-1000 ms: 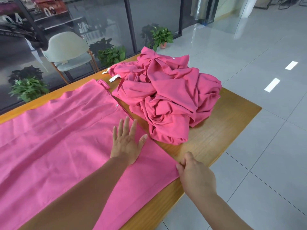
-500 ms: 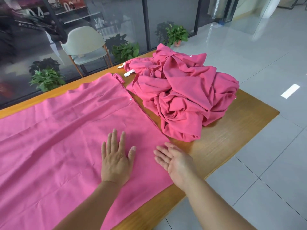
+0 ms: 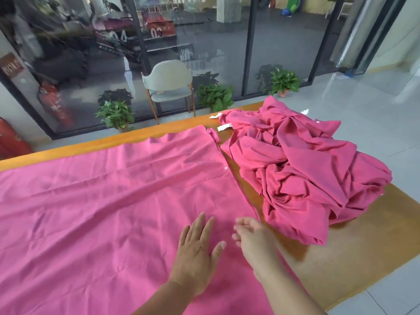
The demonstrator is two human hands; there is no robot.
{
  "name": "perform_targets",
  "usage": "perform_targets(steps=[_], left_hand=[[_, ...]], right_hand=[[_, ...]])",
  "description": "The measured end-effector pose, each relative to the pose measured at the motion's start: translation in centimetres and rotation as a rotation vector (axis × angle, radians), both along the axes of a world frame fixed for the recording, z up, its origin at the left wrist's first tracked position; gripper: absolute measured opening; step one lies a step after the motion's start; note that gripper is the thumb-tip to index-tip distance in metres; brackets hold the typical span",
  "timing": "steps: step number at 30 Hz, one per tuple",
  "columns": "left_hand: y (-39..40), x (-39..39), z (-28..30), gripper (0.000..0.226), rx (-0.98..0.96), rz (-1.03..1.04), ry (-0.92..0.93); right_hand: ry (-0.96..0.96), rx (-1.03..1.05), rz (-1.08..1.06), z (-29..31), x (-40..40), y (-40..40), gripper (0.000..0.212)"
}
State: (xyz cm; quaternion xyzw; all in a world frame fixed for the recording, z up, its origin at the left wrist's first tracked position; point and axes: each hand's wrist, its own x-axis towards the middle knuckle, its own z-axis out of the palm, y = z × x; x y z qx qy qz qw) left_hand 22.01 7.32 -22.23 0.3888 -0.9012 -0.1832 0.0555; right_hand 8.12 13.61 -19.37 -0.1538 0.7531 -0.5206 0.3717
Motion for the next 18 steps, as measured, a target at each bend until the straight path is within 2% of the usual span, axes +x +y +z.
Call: perform_targets(steps=[3,5,8,11,15,18], left_hand=[[-5.0,-0.3,1.6,0.065,-0.051,0.102,0.237],[-10.2,-1.0,2.8,0.051,-0.096,0.124,0.288],[-17.8,-2.5,4.9,0.034,-0.029,0.134,0.188],[-24.6,-4.7,5.4,0.033,0.026,0.118,0.112],[-31.6,-8.3,5.1,0.032,0.049,0.124,0.119],[-35.7,-10.8,5.1,0.038,0.064,0.139,0.097]], right_hand=[[0.211,0.041,0.162,1.1,0.0,-4.4,0.023],[0.273,0.054,0.225,1.6,-0.4,-8.2,0.025],[0.329,0.078,0.286,2.2,-1.5,-13.9,0.025],[0.458,0.131,0.307,2.5,-3.0,-19.5,0.028],[0.646,0.174,0.333,2.5,-5.5,-26.1,0.03],[0.691,0.184,0.324,1.6,-7.4,-29.8,0.033]])
